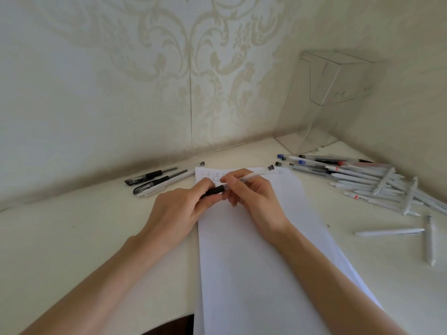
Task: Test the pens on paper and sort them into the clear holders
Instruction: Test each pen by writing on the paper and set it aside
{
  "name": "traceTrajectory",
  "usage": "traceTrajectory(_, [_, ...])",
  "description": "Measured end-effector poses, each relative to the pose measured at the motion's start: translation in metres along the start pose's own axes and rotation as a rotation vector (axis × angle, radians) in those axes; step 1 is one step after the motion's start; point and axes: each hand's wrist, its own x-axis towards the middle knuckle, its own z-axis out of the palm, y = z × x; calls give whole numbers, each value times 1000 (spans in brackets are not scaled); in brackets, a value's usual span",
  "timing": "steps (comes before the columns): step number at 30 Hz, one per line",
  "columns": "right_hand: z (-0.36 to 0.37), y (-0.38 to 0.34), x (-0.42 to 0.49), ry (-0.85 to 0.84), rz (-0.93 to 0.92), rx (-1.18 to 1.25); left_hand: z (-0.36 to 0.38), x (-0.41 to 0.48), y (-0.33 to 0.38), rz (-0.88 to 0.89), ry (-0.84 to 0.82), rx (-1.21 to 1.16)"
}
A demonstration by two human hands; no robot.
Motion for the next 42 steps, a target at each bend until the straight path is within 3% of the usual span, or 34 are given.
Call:
traceTrajectory(3, [-12,-9,7,152,37,89,0,-1,2,-61,-15,25])
traceTrajectory(6, [-17,-16,21,247,59,-208,-1,-2,6,-80,-105,71])
traceTrajectory(8, [-12,-14,32,242,109,-373,-1,-1,7,-81,-191,117])
traceTrajectory(11, [0,-6,43,185,152,-410,-1,0,8,-91,-250,136])
traceTrajectory(17, [4,5,47,307,108,-458,0,2,11,-111,-262,201])
traceTrajectory(42, [3,13,50,271,78,-539,0,3,10,-138,-250,204])
